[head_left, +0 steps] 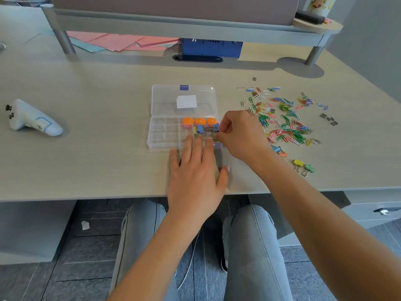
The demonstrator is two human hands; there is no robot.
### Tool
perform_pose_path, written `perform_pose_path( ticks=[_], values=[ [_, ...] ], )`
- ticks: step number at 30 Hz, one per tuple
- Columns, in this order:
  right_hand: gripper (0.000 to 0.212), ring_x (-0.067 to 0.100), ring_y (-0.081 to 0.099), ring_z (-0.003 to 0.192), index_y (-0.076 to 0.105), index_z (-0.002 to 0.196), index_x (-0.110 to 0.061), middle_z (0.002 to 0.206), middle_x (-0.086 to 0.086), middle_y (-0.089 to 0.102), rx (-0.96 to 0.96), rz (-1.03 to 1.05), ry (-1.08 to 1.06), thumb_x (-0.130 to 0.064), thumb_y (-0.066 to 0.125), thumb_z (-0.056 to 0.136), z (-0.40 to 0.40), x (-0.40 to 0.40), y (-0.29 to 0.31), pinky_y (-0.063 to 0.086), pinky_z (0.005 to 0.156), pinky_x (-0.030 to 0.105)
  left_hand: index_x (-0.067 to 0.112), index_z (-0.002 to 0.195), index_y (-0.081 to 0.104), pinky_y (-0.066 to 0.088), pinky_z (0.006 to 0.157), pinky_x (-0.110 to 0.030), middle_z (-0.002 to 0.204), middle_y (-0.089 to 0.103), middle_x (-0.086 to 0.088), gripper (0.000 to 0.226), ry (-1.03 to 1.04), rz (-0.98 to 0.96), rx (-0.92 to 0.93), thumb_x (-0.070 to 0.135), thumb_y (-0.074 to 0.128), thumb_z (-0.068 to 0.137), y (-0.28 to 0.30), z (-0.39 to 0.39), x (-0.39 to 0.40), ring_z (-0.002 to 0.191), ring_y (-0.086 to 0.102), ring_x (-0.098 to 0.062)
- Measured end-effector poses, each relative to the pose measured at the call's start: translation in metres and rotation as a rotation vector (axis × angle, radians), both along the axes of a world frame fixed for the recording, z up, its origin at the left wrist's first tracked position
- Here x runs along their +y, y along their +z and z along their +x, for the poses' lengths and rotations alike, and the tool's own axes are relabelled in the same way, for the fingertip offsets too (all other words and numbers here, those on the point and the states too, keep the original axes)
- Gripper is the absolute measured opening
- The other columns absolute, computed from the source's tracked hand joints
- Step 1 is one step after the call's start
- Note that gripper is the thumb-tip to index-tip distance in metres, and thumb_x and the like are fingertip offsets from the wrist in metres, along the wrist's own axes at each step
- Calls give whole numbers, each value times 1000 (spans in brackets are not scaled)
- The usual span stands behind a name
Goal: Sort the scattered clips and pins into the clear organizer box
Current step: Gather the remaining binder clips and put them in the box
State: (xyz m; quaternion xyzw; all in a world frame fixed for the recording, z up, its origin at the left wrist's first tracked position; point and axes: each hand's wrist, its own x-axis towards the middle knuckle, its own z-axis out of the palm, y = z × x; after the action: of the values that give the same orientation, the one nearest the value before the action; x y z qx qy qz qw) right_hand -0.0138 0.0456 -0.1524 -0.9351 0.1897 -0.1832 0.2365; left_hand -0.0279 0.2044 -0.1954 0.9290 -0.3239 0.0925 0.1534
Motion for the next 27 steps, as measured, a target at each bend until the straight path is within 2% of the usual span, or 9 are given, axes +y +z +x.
perform_pose_path(
  ticks=[2,6,9,11,13,16,18,21,27],
  values=[
    [4,18,64,69,71,78,-15,71,-3,66,-29,34,19,-12,69,81,-5,-2,3,53,61,32,14,154,33,23,119,-55,163,29,-8,73,-1,-12,0,59,30,97,0,0,0,153,17,-28],
    [9,9,61,65,72,85,-18,71,-7,68,-145,134,-35,-22,66,90,-27,-9,10,51,59,28,14,154,31,23,120,-53,165,23,-8,73,-7,-50,-2,58,35,96,-1,-1,0,154,15,-26],
    [12,12,64,68,73,86,-22,72,-8,69,-212,169,-121,-24,63,91,-53,-24,9,56,64,34,11,155,31,22,122,-50,166,20,-6,77,-13,-118,-4,52,52,94,0,-2,-2,155,13,-23],
    [13,10,61,68,75,87,-24,72,-10,67,-200,158,-167,-21,63,90,-70,-36,4,54,66,33,8,151,38,24,121,-49,164,26,-7,74,-47,-199,-7,43,63,91,1,-6,-8,154,17,-24],
    [15,4,57,69,75,91,-28,78,-13,65,-146,120,-206,-19,63,88,-85,-47,-2,48,65,29,7,143,49,31,118,-47,157,38,-7,64,-109,-266,-14,34,69,89,2,-13,-17,149,28,-26],
    [20,7,54,81,76,99,-29,93,-13,65,-99,17,-211,-20,65,84,-102,-60,-15,44,67,26,8,134,57,46,101,-45,137,54,-5,52,-204,-258,-9,28,70,88,4,-23,-36,128,48,-28],
    [23,11,54,94,77,103,-28,99,-10,64,-87,-44,-188,-22,66,84,-111,-65,-19,42,70,25,10,131,60,48,91,-43,127,58,-3,46,-234,-216,3,29,67,89,9,-25,-48,116,53,-27],
    [25,14,51,101,76,112,-27,105,-4,63,-37,-98,-137,-26,66,89,-122,-70,-20,33,69,20,14,131,59,45,88,-40,117,58,-3,43,-222,-158,-11,33,63,93,15,-22,-64,109,54,-26],
    [28,19,53,109,74,117,-24,110,-2,64,-25,-111,-105,-30,67,90,-117,-78,-20,39,77,28,19,123,66,45,85,-40,110,57,-1,36,-188,-128,8,41,59,95,17,-11,-87,105,51,-24]
  ],
)
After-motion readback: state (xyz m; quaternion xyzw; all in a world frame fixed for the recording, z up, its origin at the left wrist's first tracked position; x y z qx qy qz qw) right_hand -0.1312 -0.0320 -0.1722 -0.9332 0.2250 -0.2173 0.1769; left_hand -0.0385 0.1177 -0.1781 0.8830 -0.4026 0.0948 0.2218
